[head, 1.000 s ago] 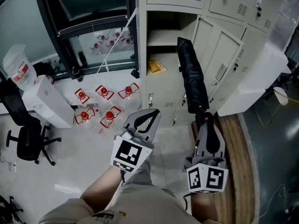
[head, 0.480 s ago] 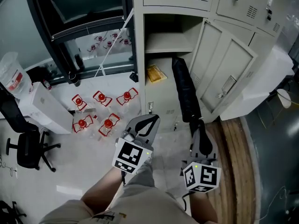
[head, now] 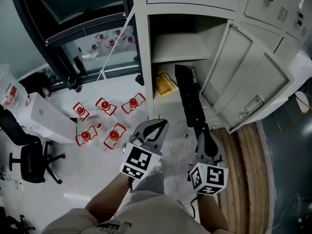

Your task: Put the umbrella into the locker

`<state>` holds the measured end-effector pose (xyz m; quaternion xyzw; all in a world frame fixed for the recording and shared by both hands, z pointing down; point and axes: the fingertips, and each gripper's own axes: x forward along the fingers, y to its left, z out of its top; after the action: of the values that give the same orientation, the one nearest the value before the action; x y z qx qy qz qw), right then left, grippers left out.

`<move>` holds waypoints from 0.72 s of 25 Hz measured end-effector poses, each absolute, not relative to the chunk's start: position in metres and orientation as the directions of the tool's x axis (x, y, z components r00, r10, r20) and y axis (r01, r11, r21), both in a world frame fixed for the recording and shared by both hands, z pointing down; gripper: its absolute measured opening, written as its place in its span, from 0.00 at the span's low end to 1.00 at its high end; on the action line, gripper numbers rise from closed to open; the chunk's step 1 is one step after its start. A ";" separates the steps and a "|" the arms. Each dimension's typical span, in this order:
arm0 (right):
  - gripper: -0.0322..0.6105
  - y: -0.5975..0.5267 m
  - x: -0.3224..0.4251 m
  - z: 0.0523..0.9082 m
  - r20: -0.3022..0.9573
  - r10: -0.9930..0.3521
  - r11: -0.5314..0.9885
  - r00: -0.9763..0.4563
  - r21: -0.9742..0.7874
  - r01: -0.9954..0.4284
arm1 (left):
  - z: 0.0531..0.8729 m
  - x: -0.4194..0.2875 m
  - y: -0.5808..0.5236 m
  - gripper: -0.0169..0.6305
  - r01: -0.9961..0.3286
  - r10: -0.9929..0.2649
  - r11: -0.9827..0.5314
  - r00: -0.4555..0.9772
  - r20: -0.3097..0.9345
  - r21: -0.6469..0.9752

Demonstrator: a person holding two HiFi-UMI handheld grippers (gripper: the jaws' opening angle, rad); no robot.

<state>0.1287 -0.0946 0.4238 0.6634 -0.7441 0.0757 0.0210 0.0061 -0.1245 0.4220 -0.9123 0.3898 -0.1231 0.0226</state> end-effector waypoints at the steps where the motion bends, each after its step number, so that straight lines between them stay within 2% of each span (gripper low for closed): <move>1: 0.06 -0.105 0.127 0.426 0.140 -0.983 0.108 -0.119 -0.083 -0.991 | 0.424 0.006 -0.134 0.04 -0.703 -0.713 -0.699 0.668 0.214 -0.133; 11: 0.06 -0.211 0.106 0.433 0.202 -0.973 0.098 -0.109 -0.065 -0.993 | 0.437 0.002 -0.232 0.04 -0.687 -0.680 -0.721 0.677 0.282 -0.089; 18: 0.06 -0.268 0.085 0.427 0.205 -0.972 0.109 -0.118 -0.055 -0.992 | 0.428 0.006 -0.271 0.04 -0.658 -0.651 -0.749 0.713 0.259 -0.070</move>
<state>0.0853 -0.2680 0.4268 0.6613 -0.7425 0.0893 0.0584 0.0058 -0.2714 0.4278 -0.9255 0.3537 -0.1348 -0.0135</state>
